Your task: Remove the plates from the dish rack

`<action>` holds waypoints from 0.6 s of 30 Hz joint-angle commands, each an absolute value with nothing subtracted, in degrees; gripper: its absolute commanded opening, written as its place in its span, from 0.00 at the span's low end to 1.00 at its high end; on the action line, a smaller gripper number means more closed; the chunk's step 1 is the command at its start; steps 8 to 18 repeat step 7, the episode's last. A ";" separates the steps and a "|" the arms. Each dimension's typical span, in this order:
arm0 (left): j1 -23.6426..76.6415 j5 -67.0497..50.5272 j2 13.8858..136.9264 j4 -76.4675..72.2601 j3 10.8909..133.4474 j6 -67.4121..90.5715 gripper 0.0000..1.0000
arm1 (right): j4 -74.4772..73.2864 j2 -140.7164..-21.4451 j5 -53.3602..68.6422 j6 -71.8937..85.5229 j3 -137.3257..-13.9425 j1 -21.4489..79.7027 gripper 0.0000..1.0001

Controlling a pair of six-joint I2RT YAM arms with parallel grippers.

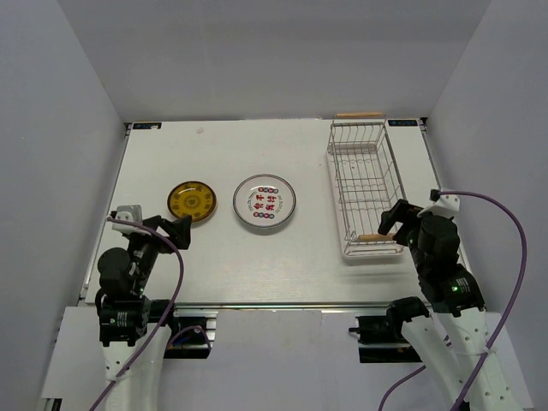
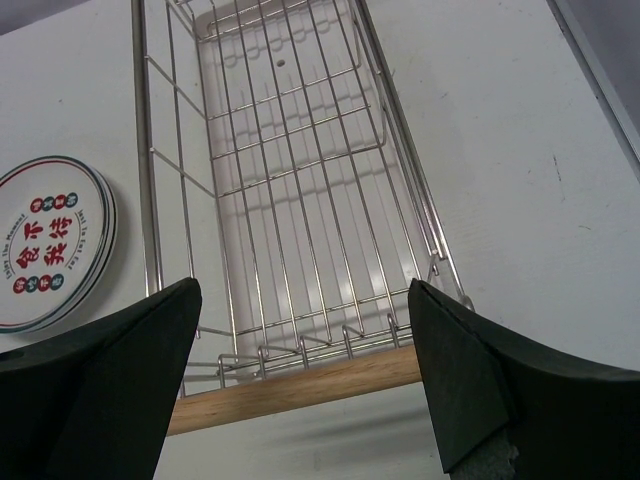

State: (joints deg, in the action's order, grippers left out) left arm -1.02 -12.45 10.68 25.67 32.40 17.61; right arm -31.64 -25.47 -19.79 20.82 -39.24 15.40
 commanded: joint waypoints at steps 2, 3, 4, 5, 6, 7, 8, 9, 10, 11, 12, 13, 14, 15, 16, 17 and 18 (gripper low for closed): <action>-1.41 -12.66 10.64 26.28 32.70 17.14 0.98 | -29.53 -24.87 -21.01 22.06 -38.94 15.29 0.89; -1.41 -12.66 10.55 26.11 32.61 17.14 0.98 | -29.97 -25.05 -20.66 21.97 -39.02 15.21 0.89; -1.41 -12.66 10.55 26.10 32.61 17.23 0.98 | -30.14 -25.57 -21.00 22.23 -39.28 15.21 0.89; -1.41 -12.66 10.63 26.19 32.61 17.23 0.98 | -30.49 -25.92 -21.09 22.32 -39.37 15.38 0.89; -1.41 -12.66 10.72 26.19 32.61 17.31 0.98 | -30.67 -26.62 -20.83 22.50 -39.55 15.21 0.89; -1.41 -12.66 10.81 26.19 32.61 17.31 0.98 | -30.85 -26.98 -20.31 22.15 -39.90 15.38 0.90; -1.41 -12.66 10.81 26.19 32.61 17.31 0.98 | -30.85 -26.98 -20.31 22.15 -39.90 15.38 0.90; -1.41 -12.66 10.81 26.19 32.61 17.31 0.98 | -30.85 -26.98 -20.31 22.15 -39.90 15.38 0.90; -1.41 -12.66 10.81 26.19 32.61 17.31 0.98 | -30.85 -26.98 -20.31 22.15 -39.90 15.38 0.90; -1.41 -12.66 10.81 26.19 32.61 17.31 0.98 | -30.85 -26.98 -20.31 22.15 -39.90 15.38 0.90; -1.41 -12.66 10.81 26.19 32.61 17.31 0.98 | -30.85 -26.98 -20.31 22.15 -39.90 15.38 0.90; -1.41 -12.66 10.81 26.19 32.61 17.31 0.98 | -30.85 -26.98 -20.31 22.15 -39.90 15.38 0.90; -1.41 -12.66 10.81 26.19 32.61 17.31 0.98 | -30.85 -26.98 -20.31 22.15 -39.90 15.38 0.90; -1.41 -12.66 10.81 26.19 32.61 17.31 0.98 | -30.85 -26.98 -20.31 22.15 -39.90 15.38 0.90; -1.41 -12.66 10.81 26.19 32.61 17.31 0.98 | -30.85 -26.98 -20.31 22.15 -39.90 15.38 0.90; -1.41 -12.66 10.81 26.19 32.61 17.31 0.98 | -30.85 -26.98 -20.31 22.15 -39.90 15.38 0.90; -1.41 -12.66 10.81 26.19 32.61 17.31 0.98 | -30.85 -26.98 -20.31 22.15 -39.90 15.38 0.90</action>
